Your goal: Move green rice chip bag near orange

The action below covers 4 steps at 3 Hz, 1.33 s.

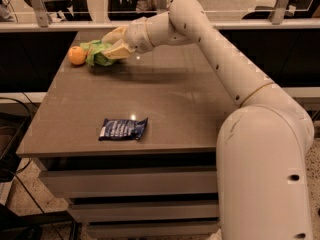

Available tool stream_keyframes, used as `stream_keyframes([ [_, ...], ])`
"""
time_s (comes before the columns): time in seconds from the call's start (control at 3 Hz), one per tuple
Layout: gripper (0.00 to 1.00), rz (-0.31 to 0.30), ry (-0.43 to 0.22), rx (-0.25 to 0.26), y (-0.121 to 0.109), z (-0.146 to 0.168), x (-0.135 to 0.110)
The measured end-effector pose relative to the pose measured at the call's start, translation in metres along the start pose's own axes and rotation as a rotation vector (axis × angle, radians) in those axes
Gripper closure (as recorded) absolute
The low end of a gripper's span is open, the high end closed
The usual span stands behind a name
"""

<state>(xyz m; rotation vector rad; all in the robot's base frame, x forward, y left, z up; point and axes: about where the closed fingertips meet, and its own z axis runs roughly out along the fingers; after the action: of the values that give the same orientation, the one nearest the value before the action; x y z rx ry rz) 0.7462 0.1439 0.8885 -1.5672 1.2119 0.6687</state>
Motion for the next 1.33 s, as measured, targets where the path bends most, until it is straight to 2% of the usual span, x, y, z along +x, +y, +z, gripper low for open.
stream_keyframes([
  [0.33,0.12,0.003,0.005,-0.003,0.002,-0.002,0.004],
  [0.67,0.00,0.004,0.010,-0.004,0.003,-0.006,0.006],
  [1.0,0.00,0.005,0.015,-0.002,0.004,-0.010,0.007],
  [1.33,0.00,0.020,0.059,-0.027,0.001,-0.029,0.013],
])
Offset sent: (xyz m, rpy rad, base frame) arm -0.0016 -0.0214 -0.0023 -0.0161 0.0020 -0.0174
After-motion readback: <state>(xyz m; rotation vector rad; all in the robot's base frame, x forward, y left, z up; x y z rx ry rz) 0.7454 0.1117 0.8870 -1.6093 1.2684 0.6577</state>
